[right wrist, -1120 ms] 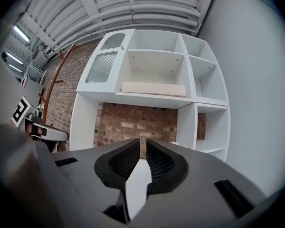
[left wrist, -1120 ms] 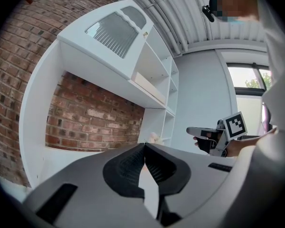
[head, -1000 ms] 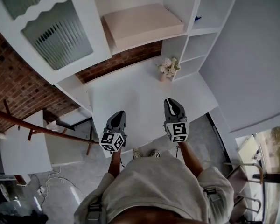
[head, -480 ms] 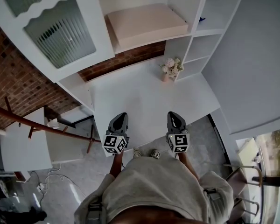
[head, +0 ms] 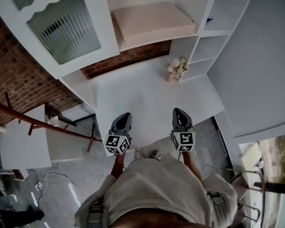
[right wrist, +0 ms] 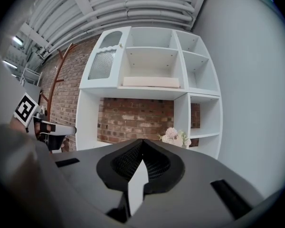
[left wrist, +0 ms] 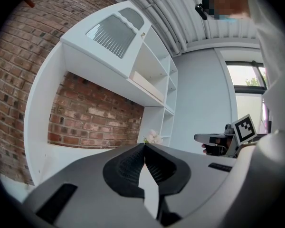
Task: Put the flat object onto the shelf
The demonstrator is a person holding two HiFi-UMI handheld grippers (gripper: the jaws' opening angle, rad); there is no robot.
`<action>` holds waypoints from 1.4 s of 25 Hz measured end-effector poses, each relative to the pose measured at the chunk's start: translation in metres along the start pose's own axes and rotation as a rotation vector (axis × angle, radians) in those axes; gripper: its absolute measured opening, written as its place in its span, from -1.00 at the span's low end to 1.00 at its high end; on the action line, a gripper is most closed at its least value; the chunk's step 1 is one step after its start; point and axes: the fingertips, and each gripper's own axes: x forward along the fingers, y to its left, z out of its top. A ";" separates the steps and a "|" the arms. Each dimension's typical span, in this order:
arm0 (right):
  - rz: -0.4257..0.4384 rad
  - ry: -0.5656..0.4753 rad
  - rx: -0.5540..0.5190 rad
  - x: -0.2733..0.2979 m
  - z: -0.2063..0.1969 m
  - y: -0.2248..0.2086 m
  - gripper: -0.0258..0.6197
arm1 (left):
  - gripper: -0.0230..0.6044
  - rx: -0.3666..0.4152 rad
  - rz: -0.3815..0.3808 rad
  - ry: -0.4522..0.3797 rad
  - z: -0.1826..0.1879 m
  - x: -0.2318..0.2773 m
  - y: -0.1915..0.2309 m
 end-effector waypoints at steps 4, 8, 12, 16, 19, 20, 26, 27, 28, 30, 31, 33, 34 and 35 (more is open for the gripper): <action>-0.015 -0.008 -0.013 0.002 0.006 -0.002 -0.83 | -0.88 0.002 0.005 -0.004 0.003 -0.002 0.004; -0.014 -0.016 -0.023 0.004 0.011 -0.004 -0.83 | -0.88 0.010 0.012 -0.012 0.008 -0.002 0.009; -0.018 -0.027 -0.033 0.006 0.017 -0.004 -0.83 | -0.88 0.018 0.013 -0.017 0.011 -0.002 0.012; -0.017 -0.033 -0.036 0.007 0.020 -0.005 -0.83 | -0.88 0.023 0.011 -0.021 0.014 -0.001 0.012; -0.018 -0.035 -0.033 0.007 0.019 -0.004 -0.83 | -0.88 0.026 0.011 -0.021 0.015 -0.002 0.012; -0.019 -0.035 -0.034 0.007 0.019 -0.004 -0.83 | -0.88 0.026 0.011 -0.021 0.015 -0.002 0.012; -0.023 -0.035 -0.043 0.007 0.021 -0.004 -0.83 | -0.88 0.028 0.012 -0.021 0.016 -0.001 0.014; -0.024 -0.034 -0.043 0.008 0.021 -0.003 -0.83 | -0.88 0.026 0.012 -0.021 0.016 -0.002 0.015; -0.024 -0.033 -0.045 0.008 0.021 -0.003 -0.83 | -0.88 0.024 0.012 -0.021 0.016 -0.002 0.016; -0.023 -0.029 -0.046 0.008 0.021 -0.002 -0.83 | -0.88 0.022 0.013 -0.021 0.016 -0.002 0.017; -0.022 -0.027 -0.047 0.009 0.020 -0.001 -0.83 | -0.88 0.022 0.013 -0.021 0.017 -0.002 0.017; -0.020 -0.025 -0.048 0.009 0.020 -0.001 -0.83 | -0.88 0.023 0.013 -0.021 0.016 -0.002 0.017; -0.019 -0.025 -0.049 0.009 0.020 -0.001 -0.83 | -0.87 0.023 0.013 -0.020 0.016 -0.002 0.017; -0.019 -0.026 -0.049 0.009 0.020 -0.001 -0.83 | -0.88 0.024 0.013 -0.020 0.016 -0.002 0.017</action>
